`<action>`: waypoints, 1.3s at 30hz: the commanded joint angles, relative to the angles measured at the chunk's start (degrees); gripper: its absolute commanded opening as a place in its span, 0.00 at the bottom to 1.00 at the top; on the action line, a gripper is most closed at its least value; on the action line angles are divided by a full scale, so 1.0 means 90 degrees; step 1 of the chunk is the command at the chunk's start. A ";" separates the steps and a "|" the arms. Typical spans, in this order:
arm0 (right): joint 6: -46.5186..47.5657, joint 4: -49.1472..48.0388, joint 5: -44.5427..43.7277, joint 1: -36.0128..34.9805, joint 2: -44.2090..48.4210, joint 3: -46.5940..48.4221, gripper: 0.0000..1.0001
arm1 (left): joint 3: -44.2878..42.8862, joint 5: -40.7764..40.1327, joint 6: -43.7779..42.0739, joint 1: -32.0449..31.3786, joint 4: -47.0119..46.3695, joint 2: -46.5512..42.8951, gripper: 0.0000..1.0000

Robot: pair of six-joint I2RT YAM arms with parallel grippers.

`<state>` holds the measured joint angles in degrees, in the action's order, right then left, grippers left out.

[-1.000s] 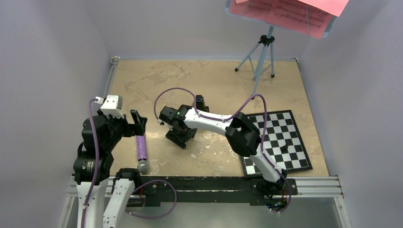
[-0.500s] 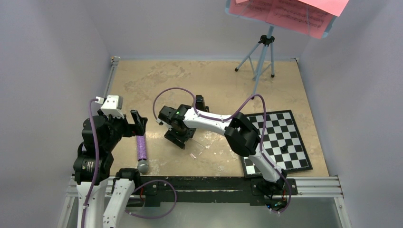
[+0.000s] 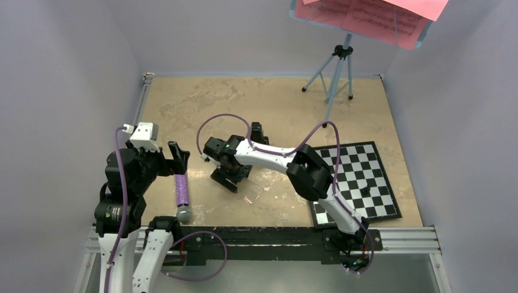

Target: Pack up the instrument practice props

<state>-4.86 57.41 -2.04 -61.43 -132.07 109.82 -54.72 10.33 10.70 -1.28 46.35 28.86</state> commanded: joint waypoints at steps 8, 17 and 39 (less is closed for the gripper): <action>-0.0016 -0.0002 -0.0033 0.0029 0.0182 0.0102 0.65 | 0.0076 0.0142 -0.0066 -0.0017 -0.0188 0.0006 1.00; 0.0049 0.0080 0.0200 0.0019 0.0508 0.0168 0.24 | 0.0115 0.0146 -0.0091 -0.0015 -0.0173 -0.0003 1.00; 0.1442 -0.1347 0.2271 0.1576 0.6637 -0.1644 0.00 | -0.0924 0.5479 -0.4498 -0.0052 0.0697 0.0822 1.00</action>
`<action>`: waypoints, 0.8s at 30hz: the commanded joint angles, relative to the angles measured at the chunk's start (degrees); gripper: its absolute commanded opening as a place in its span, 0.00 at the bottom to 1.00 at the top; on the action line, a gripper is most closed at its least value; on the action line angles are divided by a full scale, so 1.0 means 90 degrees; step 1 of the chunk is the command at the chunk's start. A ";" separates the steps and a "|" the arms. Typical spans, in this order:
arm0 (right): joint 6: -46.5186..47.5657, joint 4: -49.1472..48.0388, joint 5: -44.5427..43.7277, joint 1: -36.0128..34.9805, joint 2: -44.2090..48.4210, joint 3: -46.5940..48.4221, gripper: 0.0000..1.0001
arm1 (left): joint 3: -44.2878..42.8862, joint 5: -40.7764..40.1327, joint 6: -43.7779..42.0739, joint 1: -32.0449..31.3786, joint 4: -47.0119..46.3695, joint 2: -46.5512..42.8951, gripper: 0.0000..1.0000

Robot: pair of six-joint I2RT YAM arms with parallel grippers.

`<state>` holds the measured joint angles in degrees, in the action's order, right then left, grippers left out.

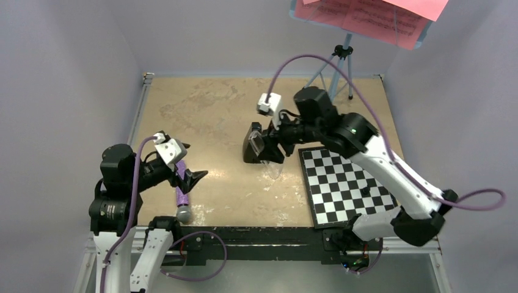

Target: Pack up the instrument practice props

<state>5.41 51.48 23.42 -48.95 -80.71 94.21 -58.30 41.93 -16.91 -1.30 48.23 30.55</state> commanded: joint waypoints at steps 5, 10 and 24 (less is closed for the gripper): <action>0.0143 -0.0871 -0.0756 0.1188 0.1322 0.0652 0.00 | -0.1566 0.1911 -0.2457 -0.0671 0.1029 0.2259 0.98; 0.1302 0.0429 -0.0235 0.1395 0.0843 0.1645 0.00 | -0.2280 0.1287 -0.3226 -0.1539 0.0722 0.3723 0.96; 0.3613 0.0479 0.1421 0.2095 0.0483 0.0762 0.00 | -0.3512 0.0159 -0.3236 -0.2449 -0.0550 0.6687 0.91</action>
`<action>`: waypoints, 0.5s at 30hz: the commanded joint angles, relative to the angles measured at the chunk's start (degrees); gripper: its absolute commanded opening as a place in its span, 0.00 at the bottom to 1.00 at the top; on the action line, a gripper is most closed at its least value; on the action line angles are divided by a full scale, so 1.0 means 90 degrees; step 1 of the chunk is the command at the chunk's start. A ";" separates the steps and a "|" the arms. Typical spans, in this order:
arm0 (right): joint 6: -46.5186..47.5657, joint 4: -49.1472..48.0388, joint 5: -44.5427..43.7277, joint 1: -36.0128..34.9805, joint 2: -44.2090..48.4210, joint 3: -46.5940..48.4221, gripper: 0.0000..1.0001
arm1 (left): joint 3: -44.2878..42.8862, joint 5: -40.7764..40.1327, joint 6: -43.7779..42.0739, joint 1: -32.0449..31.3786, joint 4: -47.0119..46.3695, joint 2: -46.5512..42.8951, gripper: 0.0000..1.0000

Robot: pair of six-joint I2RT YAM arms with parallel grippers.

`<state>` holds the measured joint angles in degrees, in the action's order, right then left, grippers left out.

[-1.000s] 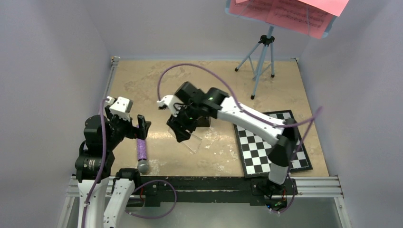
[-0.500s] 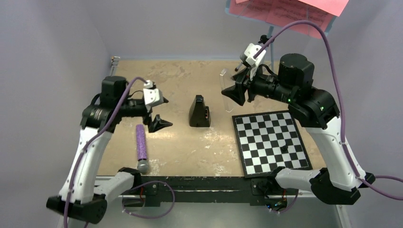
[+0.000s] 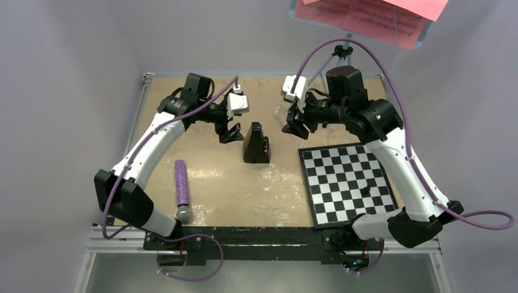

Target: Pack up the instrument practice props

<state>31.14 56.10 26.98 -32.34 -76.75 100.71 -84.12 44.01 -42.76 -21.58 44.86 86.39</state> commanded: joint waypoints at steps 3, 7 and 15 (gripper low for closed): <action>0.0596 0.0007 0.1170 0.0525 -0.0184 0.0151 0.00 | -0.0871 -0.0097 -0.0356 -0.0269 -0.0214 0.0896 0.89; -0.0511 -0.1960 0.0419 0.0651 0.0400 -0.1280 0.00 | -0.1046 0.0009 -0.0222 -0.0293 -0.0333 0.1204 0.88; 0.0311 -0.2450 0.0573 0.0684 0.0548 -0.2364 0.00 | -0.1202 0.0555 -0.0706 -0.0293 -0.0098 0.1563 0.86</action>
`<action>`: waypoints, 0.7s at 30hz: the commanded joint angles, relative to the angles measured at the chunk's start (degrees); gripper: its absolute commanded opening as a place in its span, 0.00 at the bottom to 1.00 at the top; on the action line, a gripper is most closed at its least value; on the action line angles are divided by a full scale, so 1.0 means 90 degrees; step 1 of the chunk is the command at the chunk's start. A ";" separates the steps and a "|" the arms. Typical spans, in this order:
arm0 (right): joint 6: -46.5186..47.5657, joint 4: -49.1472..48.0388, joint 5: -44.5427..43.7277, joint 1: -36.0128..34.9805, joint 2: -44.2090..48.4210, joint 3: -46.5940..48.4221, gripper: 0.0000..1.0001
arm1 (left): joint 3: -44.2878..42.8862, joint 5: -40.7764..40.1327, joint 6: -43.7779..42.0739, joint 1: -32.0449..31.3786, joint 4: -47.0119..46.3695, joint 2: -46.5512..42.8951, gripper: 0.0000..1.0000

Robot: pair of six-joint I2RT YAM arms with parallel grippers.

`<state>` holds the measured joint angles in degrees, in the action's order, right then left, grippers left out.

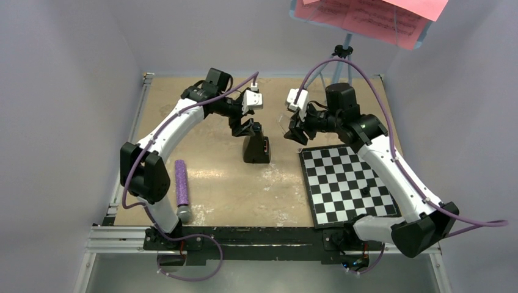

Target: Pack up the instrument practice props

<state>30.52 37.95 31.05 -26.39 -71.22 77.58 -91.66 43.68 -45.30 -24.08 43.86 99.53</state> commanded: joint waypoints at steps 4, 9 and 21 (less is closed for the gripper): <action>-0.0025 0.0184 0.0782 0.0306 -0.0511 0.0721 0.00 | -0.0522 0.0761 -0.0614 -0.0030 0.0252 0.0326 0.79; -0.0026 0.1507 0.1285 0.0479 -0.1071 0.1517 0.00 | -0.0731 0.0872 -0.1120 -0.0022 0.0840 0.0476 0.74; -0.0581 -0.2315 0.3241 0.0896 -0.0743 -0.0958 0.00 | -0.0583 0.1354 -0.0947 -0.0030 0.1041 0.0701 0.48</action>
<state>29.06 32.05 52.03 -18.35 -75.70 70.48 -97.89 50.63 -54.98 -24.10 54.54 106.37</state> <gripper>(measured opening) 0.572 0.561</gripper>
